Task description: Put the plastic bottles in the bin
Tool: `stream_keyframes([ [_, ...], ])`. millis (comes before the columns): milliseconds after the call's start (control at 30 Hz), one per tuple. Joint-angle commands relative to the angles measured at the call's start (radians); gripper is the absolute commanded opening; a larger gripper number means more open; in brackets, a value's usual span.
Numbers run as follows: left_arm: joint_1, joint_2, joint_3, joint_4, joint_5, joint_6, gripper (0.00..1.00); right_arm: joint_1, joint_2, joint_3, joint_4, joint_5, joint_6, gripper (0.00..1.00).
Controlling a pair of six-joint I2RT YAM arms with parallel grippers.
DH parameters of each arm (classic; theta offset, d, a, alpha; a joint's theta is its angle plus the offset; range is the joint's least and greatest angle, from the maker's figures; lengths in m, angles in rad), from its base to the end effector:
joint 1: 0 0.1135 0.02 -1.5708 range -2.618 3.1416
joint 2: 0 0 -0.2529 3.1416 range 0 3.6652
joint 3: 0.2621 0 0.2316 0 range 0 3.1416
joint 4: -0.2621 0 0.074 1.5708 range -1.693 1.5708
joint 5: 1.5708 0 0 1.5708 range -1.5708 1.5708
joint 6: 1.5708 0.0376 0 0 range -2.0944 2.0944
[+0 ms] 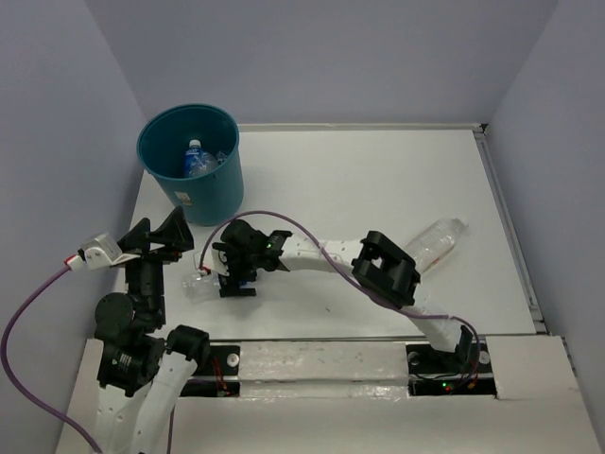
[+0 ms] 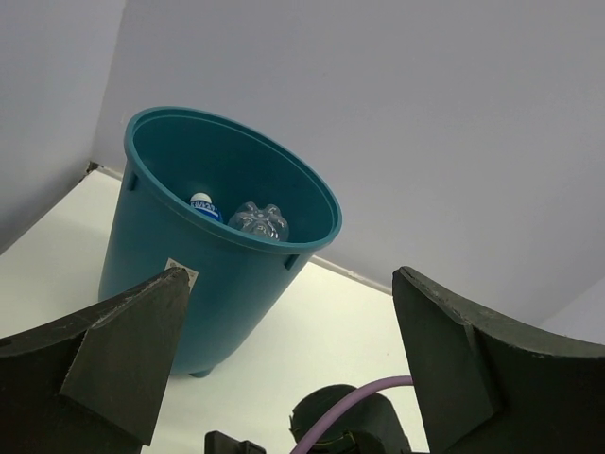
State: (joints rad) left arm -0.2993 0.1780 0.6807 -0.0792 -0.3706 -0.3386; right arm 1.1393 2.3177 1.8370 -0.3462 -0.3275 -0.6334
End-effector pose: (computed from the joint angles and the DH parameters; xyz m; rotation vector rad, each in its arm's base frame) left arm 0.0400 0.0019 0.3635 -0.3524 1.1311 -0.3496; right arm 0.1948 0.4521 0.1682 -1.9807 1.4143 0.6257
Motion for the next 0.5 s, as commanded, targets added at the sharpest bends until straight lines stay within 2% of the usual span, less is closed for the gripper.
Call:
stream_keyframes([
  [0,0.002,0.009,0.003,0.042,-0.007,0.009,0.99,0.008,-0.044,-0.036,0.021,-0.068,0.089,0.98],
  [33,0.002,0.009,0.003,0.042,-0.005,0.009,0.99,0.008,-0.056,-0.056,0.036,-0.073,0.103,0.97],
  [133,0.002,0.008,0.003,0.042,-0.001,0.006,0.99,0.008,-0.136,-0.171,0.151,-0.093,0.168,0.84],
  [200,0.002,0.005,0.002,0.042,0.001,0.004,0.99,0.008,-0.164,-0.247,0.237,-0.090,0.214,0.74],
  [233,0.002,0.006,0.000,0.042,0.002,0.006,0.99,0.008,-0.178,-0.269,0.260,-0.082,0.225,0.64],
  [267,0.003,0.006,0.002,0.042,-0.001,0.006,0.99,0.008,-0.205,-0.291,0.306,-0.074,0.241,0.61],
  [400,0.002,0.002,0.002,0.041,-0.010,0.006,0.99,0.008,-0.287,-0.409,0.430,-0.021,0.299,0.58],
  [433,0.002,0.002,0.003,0.041,-0.013,0.007,0.99,0.008,-0.341,-0.456,0.449,0.002,0.317,0.54],
  [467,0.003,-0.002,0.005,0.039,-0.020,0.006,0.99,0.008,-0.372,-0.478,0.473,0.013,0.325,0.53],
])
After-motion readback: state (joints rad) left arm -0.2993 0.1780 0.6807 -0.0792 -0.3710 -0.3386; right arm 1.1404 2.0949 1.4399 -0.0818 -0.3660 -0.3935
